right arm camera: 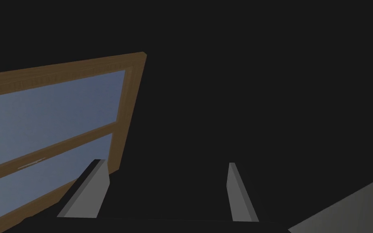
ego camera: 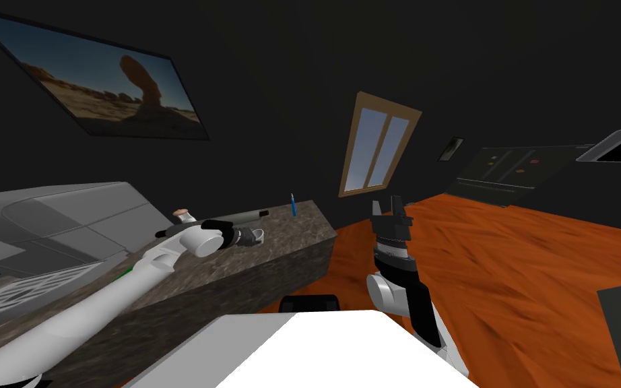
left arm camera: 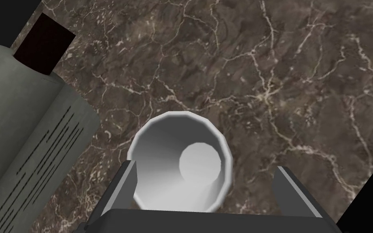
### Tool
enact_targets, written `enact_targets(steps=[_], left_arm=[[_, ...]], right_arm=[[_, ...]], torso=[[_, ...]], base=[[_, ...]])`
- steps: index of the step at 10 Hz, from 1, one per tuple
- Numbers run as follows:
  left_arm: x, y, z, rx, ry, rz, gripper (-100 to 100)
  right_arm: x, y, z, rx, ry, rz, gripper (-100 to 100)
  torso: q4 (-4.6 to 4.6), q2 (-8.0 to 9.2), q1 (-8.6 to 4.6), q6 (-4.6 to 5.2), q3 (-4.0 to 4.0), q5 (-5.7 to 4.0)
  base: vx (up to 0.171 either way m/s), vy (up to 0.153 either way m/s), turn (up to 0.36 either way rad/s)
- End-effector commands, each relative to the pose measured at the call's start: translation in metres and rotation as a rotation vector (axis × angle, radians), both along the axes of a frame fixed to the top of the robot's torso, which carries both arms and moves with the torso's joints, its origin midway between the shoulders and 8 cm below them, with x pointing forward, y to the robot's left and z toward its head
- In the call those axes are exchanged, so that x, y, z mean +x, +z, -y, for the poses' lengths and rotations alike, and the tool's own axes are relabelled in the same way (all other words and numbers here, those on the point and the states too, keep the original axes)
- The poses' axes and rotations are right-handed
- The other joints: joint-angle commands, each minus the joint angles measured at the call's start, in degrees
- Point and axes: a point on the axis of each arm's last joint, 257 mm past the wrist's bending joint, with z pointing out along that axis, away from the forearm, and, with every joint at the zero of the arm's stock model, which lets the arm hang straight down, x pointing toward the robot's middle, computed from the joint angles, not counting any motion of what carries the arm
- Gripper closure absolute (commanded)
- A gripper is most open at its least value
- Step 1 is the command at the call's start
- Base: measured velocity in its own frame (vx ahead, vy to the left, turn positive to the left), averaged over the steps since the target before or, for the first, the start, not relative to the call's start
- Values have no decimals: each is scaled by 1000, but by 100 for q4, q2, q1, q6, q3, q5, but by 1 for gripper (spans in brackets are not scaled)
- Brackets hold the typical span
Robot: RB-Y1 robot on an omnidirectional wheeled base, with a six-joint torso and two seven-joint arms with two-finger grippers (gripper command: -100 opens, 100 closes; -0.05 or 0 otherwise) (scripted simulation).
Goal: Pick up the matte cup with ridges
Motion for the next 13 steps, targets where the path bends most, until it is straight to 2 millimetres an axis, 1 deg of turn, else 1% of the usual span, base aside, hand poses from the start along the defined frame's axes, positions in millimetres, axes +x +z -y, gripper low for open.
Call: enact_targets(steps=[1,2,3,4,5,6,9,13], left_arm=[[-11,-13,-4,1,24,-52,-100],[-7,-8,-3,2,13,-31,-100],[-9,-9,-3,1,16,-36,0],[-6,-11,-7,3,10,-35,-100],[-3,-12,-11,3,7,-36,-100],[-3,-12,-11,5,4,-36,-100],[4,-18,-23,1,-7,-37,-100],[8,-22,-29,6,-28,-36,-100]], right_arm=[[0,0,0,0,0,0,0],[0,0,0,0,0,0,0],[0,0,0,0,0,0,0],[0,0,0,0,0,0,0],[0,0,0,0,0,0,0],[0,0,0,0,0,0,0],[0,0,0,0,0,0,0],[0,0,0,0,0,0,0]], torso=[[0,0,0,0,0,0],[1,4,8,-1,2,2],[3,12,22,-1,7,5],[4,18,32,-1,10,7],[5,19,28,-2,11,7],[4,19,21,-3,11,6],[3,14,15,-1,8,4],[4,16,21,-2,9,5]], base=[[41,-67,-9],[15,-27,3],[3,-6,0],[5,-25,41],[8,-51,78],[17,-47,24],[21,-58,53],[13,-40,38]])
